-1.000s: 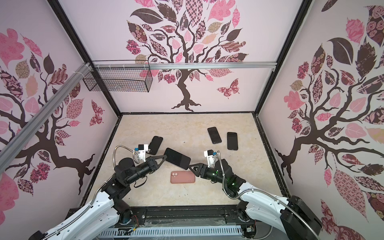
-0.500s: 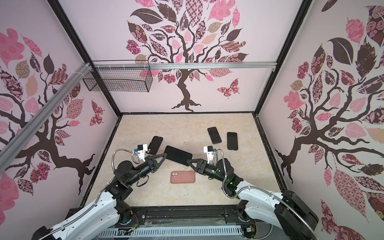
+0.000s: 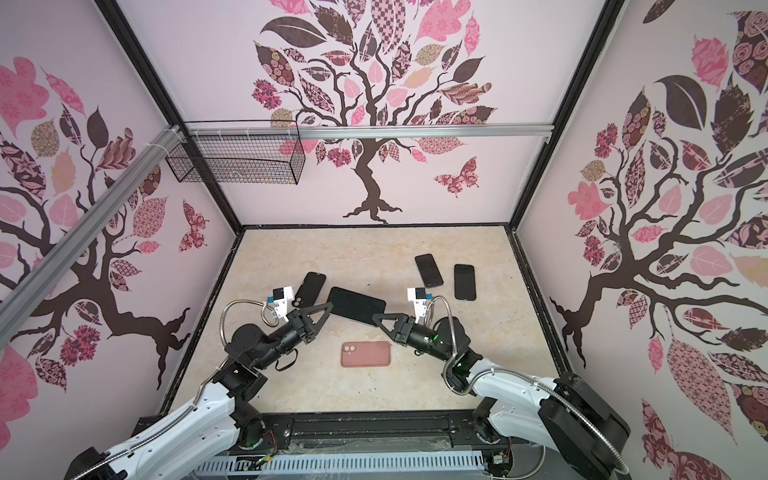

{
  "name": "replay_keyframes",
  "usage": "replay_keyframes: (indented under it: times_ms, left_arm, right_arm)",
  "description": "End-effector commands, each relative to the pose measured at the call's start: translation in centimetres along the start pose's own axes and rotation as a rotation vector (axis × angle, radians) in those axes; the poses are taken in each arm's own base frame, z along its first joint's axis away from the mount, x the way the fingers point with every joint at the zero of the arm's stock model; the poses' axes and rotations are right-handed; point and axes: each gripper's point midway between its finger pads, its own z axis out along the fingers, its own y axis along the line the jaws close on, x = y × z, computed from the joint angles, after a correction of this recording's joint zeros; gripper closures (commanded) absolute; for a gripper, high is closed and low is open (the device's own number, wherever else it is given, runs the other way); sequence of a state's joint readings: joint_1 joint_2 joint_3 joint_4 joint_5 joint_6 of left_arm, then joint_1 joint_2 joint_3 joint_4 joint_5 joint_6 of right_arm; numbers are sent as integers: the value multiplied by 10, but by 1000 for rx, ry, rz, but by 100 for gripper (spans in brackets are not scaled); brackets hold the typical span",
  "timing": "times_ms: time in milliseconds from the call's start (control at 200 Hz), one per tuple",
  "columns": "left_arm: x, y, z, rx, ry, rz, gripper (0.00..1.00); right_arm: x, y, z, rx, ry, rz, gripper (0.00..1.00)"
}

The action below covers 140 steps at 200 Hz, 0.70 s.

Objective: Put the phone into the phone case

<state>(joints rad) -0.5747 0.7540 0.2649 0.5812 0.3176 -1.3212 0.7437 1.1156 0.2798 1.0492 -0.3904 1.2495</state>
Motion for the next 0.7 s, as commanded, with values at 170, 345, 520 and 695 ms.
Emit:
replay_keyframes:
  times_ms: [170,345,520,695]
  left_arm:
    - [0,-7,-6,66,-13,-8,100]
    - [0,-2,-7,51,-19,-18,100]
    - [2,0,-6,43,-10,-16,97]
    - [3,7,-7,13,-7,-11,67]
  right_arm:
    - [-12,39,7,-135,-17,-18,82]
    - [-12,41,5,-143,-25,-10,88]
    - [-13,42,2,-143,-35,-8,94]
    - [-13,35,5,-71,-24,-29,99]
